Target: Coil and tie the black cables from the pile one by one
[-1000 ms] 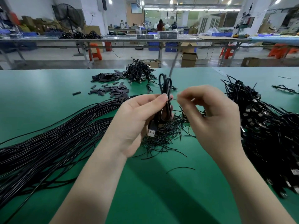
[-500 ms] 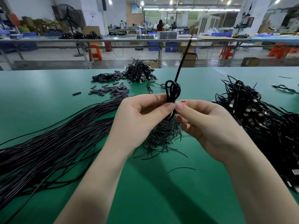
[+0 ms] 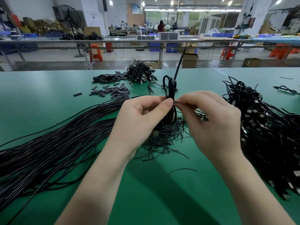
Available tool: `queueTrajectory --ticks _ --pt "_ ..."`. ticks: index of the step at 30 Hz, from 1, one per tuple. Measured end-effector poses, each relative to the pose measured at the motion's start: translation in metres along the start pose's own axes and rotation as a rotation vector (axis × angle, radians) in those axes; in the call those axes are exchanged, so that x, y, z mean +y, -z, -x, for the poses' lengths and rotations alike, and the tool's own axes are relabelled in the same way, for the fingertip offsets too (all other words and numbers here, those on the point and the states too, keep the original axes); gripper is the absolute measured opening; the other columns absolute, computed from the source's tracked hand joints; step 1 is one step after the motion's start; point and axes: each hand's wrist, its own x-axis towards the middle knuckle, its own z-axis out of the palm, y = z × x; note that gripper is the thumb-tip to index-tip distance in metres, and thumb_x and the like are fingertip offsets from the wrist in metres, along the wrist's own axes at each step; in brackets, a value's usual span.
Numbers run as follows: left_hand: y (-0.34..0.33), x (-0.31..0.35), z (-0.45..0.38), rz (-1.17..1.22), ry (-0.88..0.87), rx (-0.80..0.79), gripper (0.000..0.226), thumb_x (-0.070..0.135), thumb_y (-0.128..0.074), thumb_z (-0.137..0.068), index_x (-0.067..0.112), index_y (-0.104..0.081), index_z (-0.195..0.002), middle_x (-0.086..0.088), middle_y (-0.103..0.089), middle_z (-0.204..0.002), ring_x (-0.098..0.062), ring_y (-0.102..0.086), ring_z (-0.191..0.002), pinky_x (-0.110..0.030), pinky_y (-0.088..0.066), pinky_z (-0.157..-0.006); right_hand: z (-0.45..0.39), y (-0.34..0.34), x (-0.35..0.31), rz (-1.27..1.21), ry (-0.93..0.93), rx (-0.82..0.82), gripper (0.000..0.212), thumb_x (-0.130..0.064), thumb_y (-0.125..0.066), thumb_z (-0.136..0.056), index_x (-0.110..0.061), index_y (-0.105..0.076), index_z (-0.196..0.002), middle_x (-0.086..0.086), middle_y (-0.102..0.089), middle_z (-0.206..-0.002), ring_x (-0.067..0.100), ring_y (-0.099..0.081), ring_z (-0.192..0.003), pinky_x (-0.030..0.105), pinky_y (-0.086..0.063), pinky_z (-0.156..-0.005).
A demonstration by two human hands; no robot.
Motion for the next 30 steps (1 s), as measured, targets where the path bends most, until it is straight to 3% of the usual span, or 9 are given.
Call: queueTrajectory --ticks 3,5,7,9,11,14,17,25,30 --pt "0.002 0.005 0.000 0.142 0.236 -0.107 0.016 0.033 -0.072 -0.072 0.020 -0.079 -0.076 0.005 -0.070 -0.066 -0.004 -0.062 -0.055 -0.012 -0.046 -0.050 0.003 0.000 0.008 0.202 0.274 0.027 0.011 0.009 -0.066 -0.086 0.003 -0.073 -0.090 0.015 -0.067 -0.083 0.031 -0.061 -0.074 0.029 -0.046 -0.077" --pt "0.004 0.006 0.000 0.182 0.266 -0.118 0.016 0.032 -0.071 -0.072 0.019 -0.079 -0.076 0.004 -0.069 -0.065 -0.005 -0.061 -0.054 -0.013 -0.045 -0.047 0.003 -0.001 0.007 0.181 0.265 0.033 0.013 0.008 -0.066 -0.086 0.000 -0.074 -0.092 0.014 -0.067 -0.084 0.029 -0.061 -0.075 0.026 -0.046 -0.077" --pt "0.006 0.004 -0.001 0.182 0.200 -0.057 0.019 0.033 -0.071 -0.071 0.018 -0.079 -0.081 0.002 -0.072 -0.071 -0.006 -0.064 -0.059 -0.011 -0.045 -0.050 0.002 -0.002 0.002 0.034 0.064 0.054 0.013 -0.003 -0.068 -0.089 -0.011 -0.075 -0.095 0.003 -0.069 -0.087 0.014 -0.062 -0.079 0.018 -0.046 -0.075" --pt "0.008 0.002 -0.004 0.168 0.113 0.011 0.025 0.034 -0.072 -0.069 0.019 -0.077 -0.088 0.002 -0.075 -0.081 -0.007 -0.069 -0.073 -0.013 -0.050 -0.062 -0.002 0.001 -0.006 -0.255 -0.315 0.071 0.008 -0.023 -0.069 -0.088 -0.027 -0.074 -0.093 -0.013 -0.071 -0.083 0.000 -0.061 -0.073 0.013 -0.045 -0.067" --pt "0.010 -0.001 -0.005 0.124 0.043 0.033 0.027 0.033 -0.074 -0.068 0.022 -0.076 -0.093 0.001 -0.076 -0.089 -0.010 -0.069 -0.082 -0.019 -0.053 -0.072 -0.005 0.002 -0.011 -0.529 -0.630 -0.010 0.010 -0.041 -0.073 -0.080 -0.031 -0.077 -0.079 -0.011 -0.074 -0.076 0.000 -0.064 -0.068 0.014 -0.048 -0.061" --pt "0.010 -0.003 -0.004 0.072 -0.014 -0.012 0.019 0.028 -0.077 -0.075 0.024 -0.077 -0.094 0.003 -0.076 -0.093 -0.008 -0.070 -0.085 -0.018 -0.052 -0.075 -0.005 0.001 -0.013 -0.676 -0.814 -0.158 0.016 -0.044 -0.077 -0.066 -0.034 -0.079 -0.077 -0.007 -0.074 -0.073 0.002 -0.063 -0.065 0.015 -0.050 -0.061" --pt "0.008 -0.003 -0.003 0.035 -0.044 -0.028 0.016 0.021 -0.074 -0.078 0.028 -0.078 -0.092 0.006 -0.076 -0.091 -0.005 -0.070 -0.085 -0.017 -0.054 -0.074 -0.004 0.001 -0.010 -0.798 -0.911 -0.162 0.023 -0.039 -0.078 -0.059 -0.026 -0.080 -0.079 -0.005 -0.070 -0.069 0.005 -0.059 -0.063 0.016 -0.050 -0.061" --pt "0.011 0.001 -0.003 0.027 -0.142 -0.110 0.021 0.015 -0.074 -0.079 0.028 -0.078 -0.096 0.009 -0.076 -0.097 -0.006 -0.070 -0.094 -0.015 -0.052 -0.081 -0.005 0.001 -0.012 -1.022 -0.965 -0.159 0.026 -0.027 -0.078 -0.058 -0.015 -0.080 -0.081 0.001 -0.072 -0.078 0.008 -0.061 -0.069 0.015 -0.050 -0.065" --pt "0.010 0.003 -0.001 -0.041 -0.126 -0.089 0.014 0.021 -0.072 -0.081 0.028 -0.075 -0.092 0.009 -0.076 -0.089 -0.003 -0.070 -0.082 -0.014 -0.051 -0.072 -0.004 0.000 -0.017 -0.799 -0.740 -0.098 0.009 -0.015 -0.078 -0.071 -0.017 -0.075 -0.080 -0.002 -0.072 -0.074 0.006 -0.062 -0.068 0.018 -0.048 -0.067"
